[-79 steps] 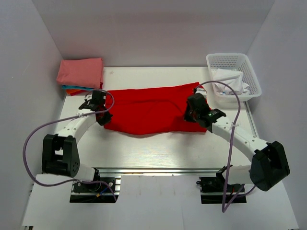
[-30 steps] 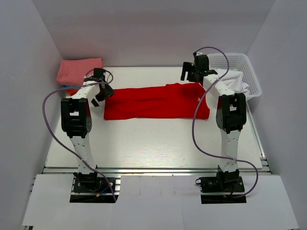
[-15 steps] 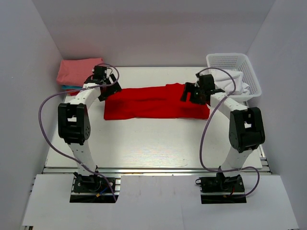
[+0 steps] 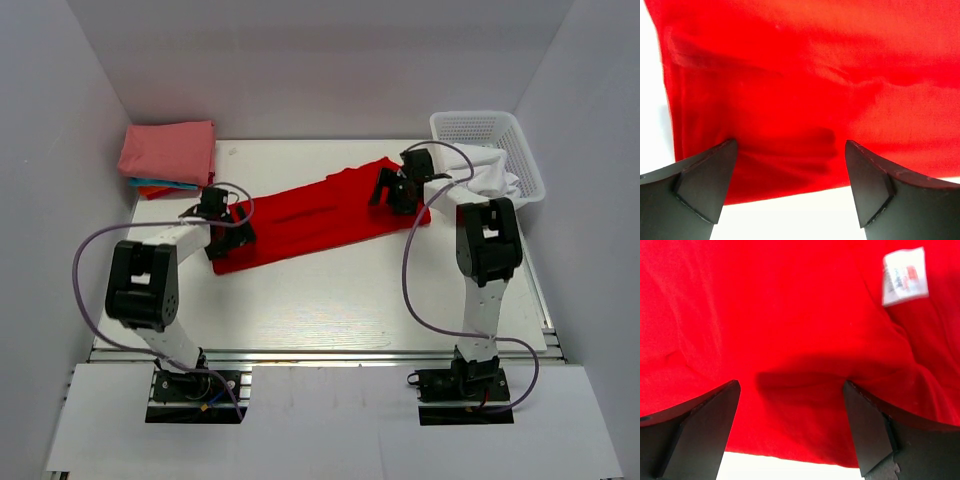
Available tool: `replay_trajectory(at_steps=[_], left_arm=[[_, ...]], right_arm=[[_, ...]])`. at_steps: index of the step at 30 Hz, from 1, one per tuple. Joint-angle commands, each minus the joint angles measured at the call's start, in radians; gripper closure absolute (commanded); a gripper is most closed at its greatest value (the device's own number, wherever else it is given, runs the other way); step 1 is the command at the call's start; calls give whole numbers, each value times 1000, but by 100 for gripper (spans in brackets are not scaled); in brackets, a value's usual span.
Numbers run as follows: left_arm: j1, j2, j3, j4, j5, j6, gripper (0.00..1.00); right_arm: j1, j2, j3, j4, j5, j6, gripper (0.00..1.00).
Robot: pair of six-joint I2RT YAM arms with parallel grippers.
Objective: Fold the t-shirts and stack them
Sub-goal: Rotate the tshirt 95 degrees
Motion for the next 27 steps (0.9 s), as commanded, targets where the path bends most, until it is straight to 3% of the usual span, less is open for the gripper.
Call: replay_trajectory(at_steps=[1,5,6,9,13,21,27], left_arm=[[-18,-42,-234,-196,76,-31,0],[-71,-173,-463,-156,409,-31,0],[-97,-194,-498,-139,461,-31,0],[-162,-231,-550,-125,574,-57,0],[-269,-231,-550,-37,696,-57,0],[-467,-121,-484,87,740,-57,0],[-602,23,-309,123,749,-29,0]], right_arm=[[-6,148,150,-67,-8,-1,10],[0,322,340,-70,-74,-27,10],[4,354,486,-117,-117,-39,10],[21,474,685,-137,-216,-73,10],[49,498,716,-55,-241,-85,10],[64,497,749,-1,-218,-92,10],[87,526,750,7,-241,-79,10]])
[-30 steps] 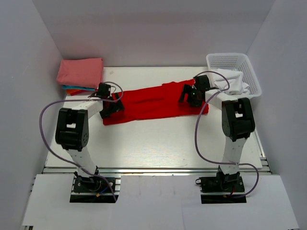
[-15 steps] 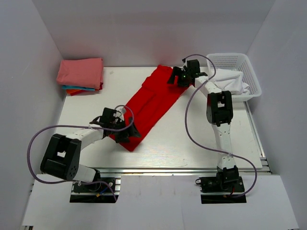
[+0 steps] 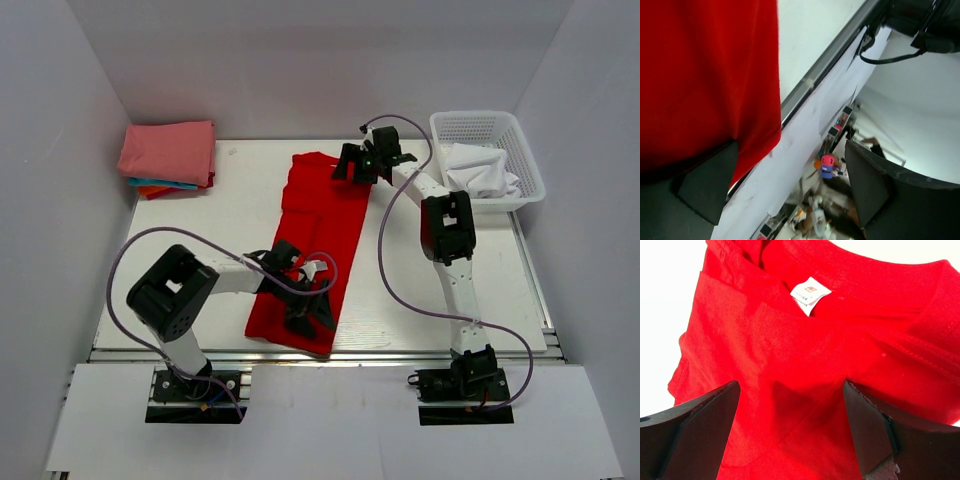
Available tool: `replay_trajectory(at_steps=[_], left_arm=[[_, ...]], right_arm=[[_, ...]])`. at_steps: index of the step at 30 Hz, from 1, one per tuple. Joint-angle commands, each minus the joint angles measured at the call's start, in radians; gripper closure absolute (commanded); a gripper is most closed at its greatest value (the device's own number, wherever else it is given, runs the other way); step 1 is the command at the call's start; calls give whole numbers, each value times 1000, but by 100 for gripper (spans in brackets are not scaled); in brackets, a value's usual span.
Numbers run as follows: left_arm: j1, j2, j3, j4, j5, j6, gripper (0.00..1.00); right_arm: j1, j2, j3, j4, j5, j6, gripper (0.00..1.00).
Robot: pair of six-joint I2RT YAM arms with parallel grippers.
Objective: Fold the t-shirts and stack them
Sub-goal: Rotate the tshirt 95 degrees
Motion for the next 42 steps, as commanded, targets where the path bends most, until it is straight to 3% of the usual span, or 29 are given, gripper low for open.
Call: replay_trajectory(at_steps=[1,4,11,16,18,19,20,23,26,30,35,42], left_arm=[[-93,122,55,-50,-158,74,0],[-140,162,155,-64,-147,94,0],[-236,181,345,-217,-264,165,0],[-245,2,441,-348,-579,176,0],[-236,-69,441,-389,-774,154,0],[-236,-106,432,-410,-860,104,0],[-236,-141,432,-438,-1040,73,0],[-223,-258,441,-584,-1330,-62,0],[-214,-350,465,-745,-1497,-195,0],[-179,-408,427,-733,-1584,-235,0],[-87,-497,357,-635,-1595,-220,0],[31,-507,261,-445,-1431,-91,0]], right_arm=[[9,45,32,9,-26,-3,10],[18,53,13,15,-28,7,10],[21,27,21,15,-28,-10,10],[29,-77,7,-52,23,-79,10],[31,-155,-37,-57,52,-99,10],[32,-174,-52,-57,58,-101,10],[31,-216,-86,-54,67,-102,10],[38,-310,-198,-43,105,-107,10],[66,-420,-333,-49,194,-84,10],[121,-493,-439,-95,262,-33,10],[230,-560,-651,-111,363,33,10],[264,-502,-683,-120,385,60,10]])
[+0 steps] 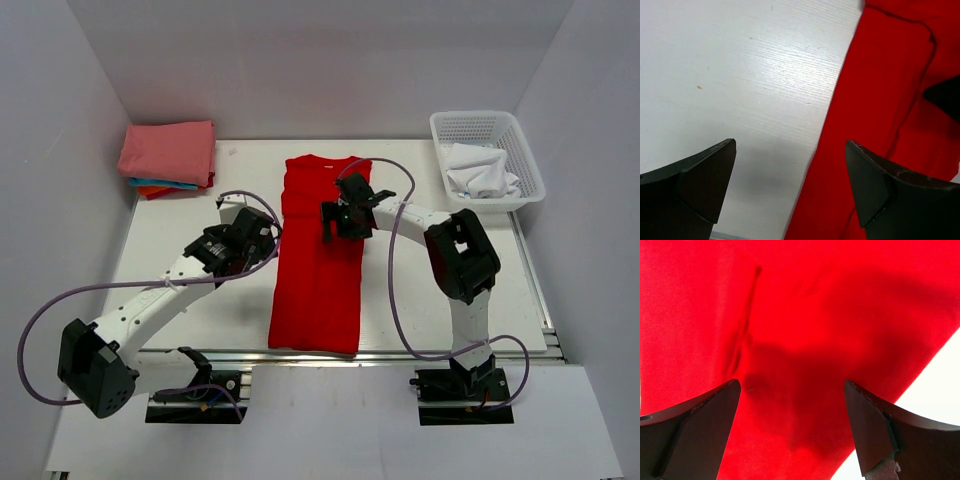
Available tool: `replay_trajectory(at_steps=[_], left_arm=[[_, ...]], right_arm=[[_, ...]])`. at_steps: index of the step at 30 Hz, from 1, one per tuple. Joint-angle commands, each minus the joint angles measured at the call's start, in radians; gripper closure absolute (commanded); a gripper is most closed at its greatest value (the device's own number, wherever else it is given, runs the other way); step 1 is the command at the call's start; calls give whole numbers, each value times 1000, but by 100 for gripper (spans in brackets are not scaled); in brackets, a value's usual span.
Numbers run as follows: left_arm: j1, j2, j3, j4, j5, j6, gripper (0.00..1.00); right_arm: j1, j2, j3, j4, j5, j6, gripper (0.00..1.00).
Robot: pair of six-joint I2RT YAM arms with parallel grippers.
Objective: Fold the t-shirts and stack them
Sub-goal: Rotate the tshirt 95 degrees, then grab the bottom of the folded rectangular tshirt with both arms
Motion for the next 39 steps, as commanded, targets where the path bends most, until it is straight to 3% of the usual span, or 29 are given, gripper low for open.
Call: replay_trajectory(at_steps=[1,7,16,21,25,29,31,32,39], left_arm=[[39,11,-29,107,71,45,0],[125,51,-39,179,252,137,0],[220,212,66,254,361,253,0],[231,270,189,137,393,270,0],[215,195,76,188,451,261,0],[171,105,-140,348,724,261,0],[137,105,-191,401,777,249,0],[90,121,-217,402,789,238,0],[-130,255,-194,360,662,206,0]], right_arm=[[-25,48,42,-6,51,36,10],[-64,192,175,-50,103,61,10],[-136,399,475,-24,-45,36,10],[-127,335,538,-31,-105,-28,10],[-116,21,190,227,-151,-47,10],[-120,-291,-152,289,-98,12,10],[-119,-352,-237,286,-82,45,10],[-122,-445,-362,282,-81,74,10],[-122,-746,-680,169,2,118,10]])
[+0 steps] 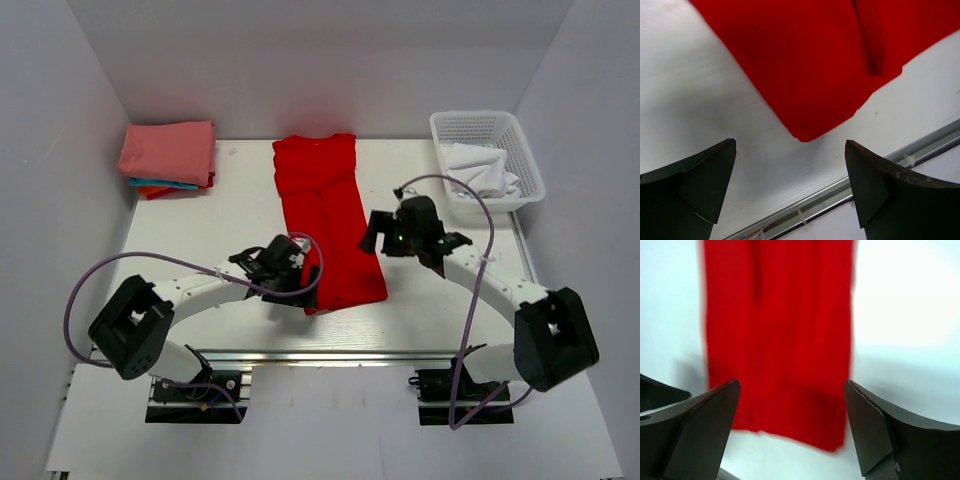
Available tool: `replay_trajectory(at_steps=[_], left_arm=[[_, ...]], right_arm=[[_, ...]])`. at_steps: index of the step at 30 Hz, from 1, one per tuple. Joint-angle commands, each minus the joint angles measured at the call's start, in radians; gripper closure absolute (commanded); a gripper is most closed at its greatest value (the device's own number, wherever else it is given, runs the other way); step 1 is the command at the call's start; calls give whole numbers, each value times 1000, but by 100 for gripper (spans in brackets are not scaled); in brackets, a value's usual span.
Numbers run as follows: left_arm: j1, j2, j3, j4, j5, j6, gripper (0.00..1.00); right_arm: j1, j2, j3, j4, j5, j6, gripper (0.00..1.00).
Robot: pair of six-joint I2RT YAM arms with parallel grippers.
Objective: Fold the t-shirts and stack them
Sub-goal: Grab the bottom of the folded rectangular tshirt with both arms, then fold the folded rectangular tshirt in 1/3 of the way
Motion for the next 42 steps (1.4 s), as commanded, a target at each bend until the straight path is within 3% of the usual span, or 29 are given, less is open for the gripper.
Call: replay_trajectory(at_steps=[1,7,11,12,15,21,22,24,25,26,27,28,29,42], left_arm=[[-69,37,41,14,-36,-14,0],[-119,94,32,5,-102,-14,21],[-120,126,30,33,-139,-36,27],[-130,126,30,22,-150,-36,35],[-139,151,44,22,-150,-36,44],[-158,151,44,40,-150,-36,66],[-158,151,44,50,-150,-36,75],[-158,163,44,50,-150,-36,84],[-167,163,44,50,-150,-36,96],[-167,163,44,50,-150,-36,100],[-167,163,44,50,-150,-36,100],[-167,163,44,41,-150,-36,100],[-176,163,44,40,-150,-36,100],[-204,11,7,-84,17,-5,100]], right_arm=[[-1,-103,-123,-71,50,31,10],[0,-221,-275,-54,1,19,10],[-3,-197,-290,-57,-19,-19,10],[-1,-189,-292,-58,-16,-24,10],[-1,-143,-290,-38,-27,-19,13],[2,-51,-306,-2,-117,-9,29],[4,-43,-309,-3,-125,-10,38],[-1,-23,-306,1,-144,-9,42],[3,-20,-304,0,-145,-13,49],[2,-17,-304,3,-147,-9,64],[2,-17,-303,9,-147,-9,72],[4,-19,-304,8,-141,-9,93],[2,-28,-307,11,-131,-9,99],[14,-204,-375,-155,-340,-15,100]])
